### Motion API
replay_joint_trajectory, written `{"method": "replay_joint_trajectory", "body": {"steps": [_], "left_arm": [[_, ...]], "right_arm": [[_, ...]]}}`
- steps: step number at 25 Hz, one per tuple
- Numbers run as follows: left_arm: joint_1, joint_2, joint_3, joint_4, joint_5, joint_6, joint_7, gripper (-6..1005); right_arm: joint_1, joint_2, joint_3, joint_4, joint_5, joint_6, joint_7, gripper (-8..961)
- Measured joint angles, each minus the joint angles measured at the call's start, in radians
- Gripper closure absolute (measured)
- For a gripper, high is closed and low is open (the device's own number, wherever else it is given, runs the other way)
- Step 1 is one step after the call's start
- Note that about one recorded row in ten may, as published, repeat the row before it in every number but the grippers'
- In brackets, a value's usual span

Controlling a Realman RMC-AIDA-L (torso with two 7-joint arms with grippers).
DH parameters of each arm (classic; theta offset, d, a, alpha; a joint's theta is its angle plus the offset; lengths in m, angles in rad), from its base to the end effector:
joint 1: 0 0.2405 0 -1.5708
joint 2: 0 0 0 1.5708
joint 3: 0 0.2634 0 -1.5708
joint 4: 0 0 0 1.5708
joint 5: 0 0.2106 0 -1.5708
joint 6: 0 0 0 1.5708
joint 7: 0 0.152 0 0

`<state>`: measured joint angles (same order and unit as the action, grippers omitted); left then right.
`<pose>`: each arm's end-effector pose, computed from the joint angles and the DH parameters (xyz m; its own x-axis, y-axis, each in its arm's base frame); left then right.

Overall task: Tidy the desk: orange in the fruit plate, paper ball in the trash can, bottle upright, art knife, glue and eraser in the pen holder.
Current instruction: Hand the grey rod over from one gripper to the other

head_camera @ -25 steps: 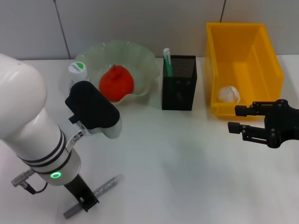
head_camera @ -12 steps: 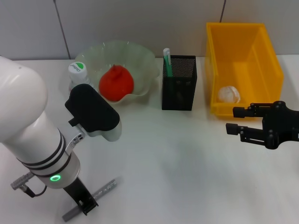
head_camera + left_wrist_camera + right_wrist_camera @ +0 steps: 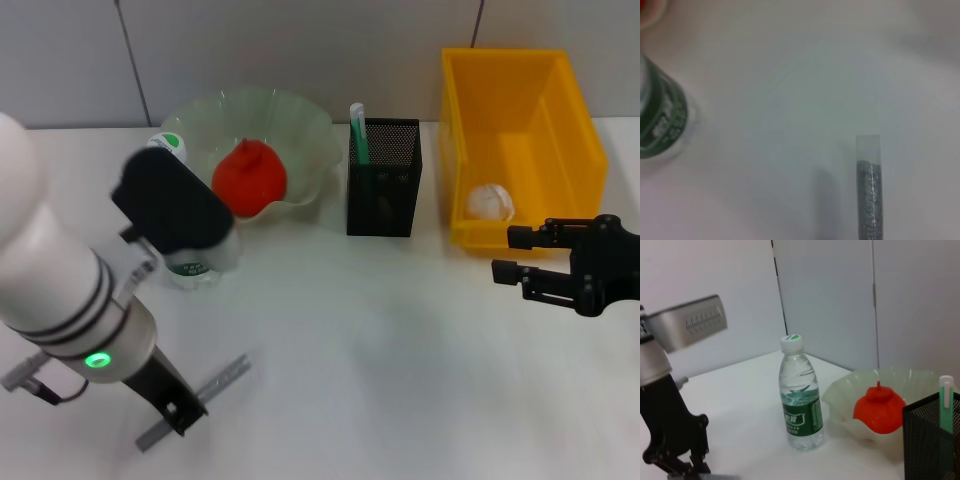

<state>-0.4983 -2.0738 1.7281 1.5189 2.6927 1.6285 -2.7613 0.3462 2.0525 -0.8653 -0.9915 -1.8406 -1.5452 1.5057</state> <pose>-0.1885 0.3095 -0.0410 0.6741 0.6170 -0.4062 0.4359 -0.7762 -0.4555 0.2687 0.3252 0.0400 0.8365 -0.2646 -0.4798 -0.4319 -0.8572 -0.2804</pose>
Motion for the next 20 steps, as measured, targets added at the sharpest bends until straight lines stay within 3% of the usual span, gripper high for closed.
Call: {"method": "replay_joint_trajectory", "body": {"steps": [6, 7, 8, 10, 11, 12, 15, 16, 20], "left_arm": [[0.038, 0.002, -0.104, 0.090, -0.070, 0.039, 0.055, 852], [0.050, 0.002, -0.154, 0.121, -0.112, 0.051, 0.080, 852], [0.077, 0.004, -0.305, 0.204, -0.271, 0.079, 0.168, 852], [0.087, 0.005, -0.392, 0.231, -0.369, 0.083, 0.226, 852], [0.095, 0.005, -0.500, 0.227, -0.541, 0.069, 0.318, 852], [0.095, 0.005, -0.500, 0.227, -0.541, 0.069, 0.318, 852], [0.102, 0.004, -0.600, 0.164, -0.749, 0.009, 0.460, 854], [0.106, 0.003, -0.617, 0.086, -0.842, -0.071, 0.561, 855], [0.102, 0.002, -0.602, -0.051, -0.933, -0.200, 0.699, 857]], "right_arm": [[-0.005, 0.000, 0.032, 0.000, 0.001, -0.013, 0.014, 446], [-0.005, 0.000, 0.032, 0.000, 0.001, -0.013, 0.014, 446], [-0.014, 0.000, 0.033, 0.001, 0.001, -0.022, 0.019, 446], [-0.020, 0.000, 0.034, 0.001, 0.002, -0.028, 0.022, 446], [-0.035, 0.003, 0.034, 0.001, 0.005, -0.045, 0.023, 446], [-0.035, 0.003, 0.034, 0.001, 0.005, -0.045, 0.023, 446], [-0.062, 0.015, 0.044, -0.005, 0.006, -0.071, 0.023, 446], [-0.078, 0.022, 0.055, -0.006, 0.007, -0.081, 0.023, 446], [-0.097, 0.025, 0.077, 0.000, 0.008, -0.103, 0.023, 446]]}}
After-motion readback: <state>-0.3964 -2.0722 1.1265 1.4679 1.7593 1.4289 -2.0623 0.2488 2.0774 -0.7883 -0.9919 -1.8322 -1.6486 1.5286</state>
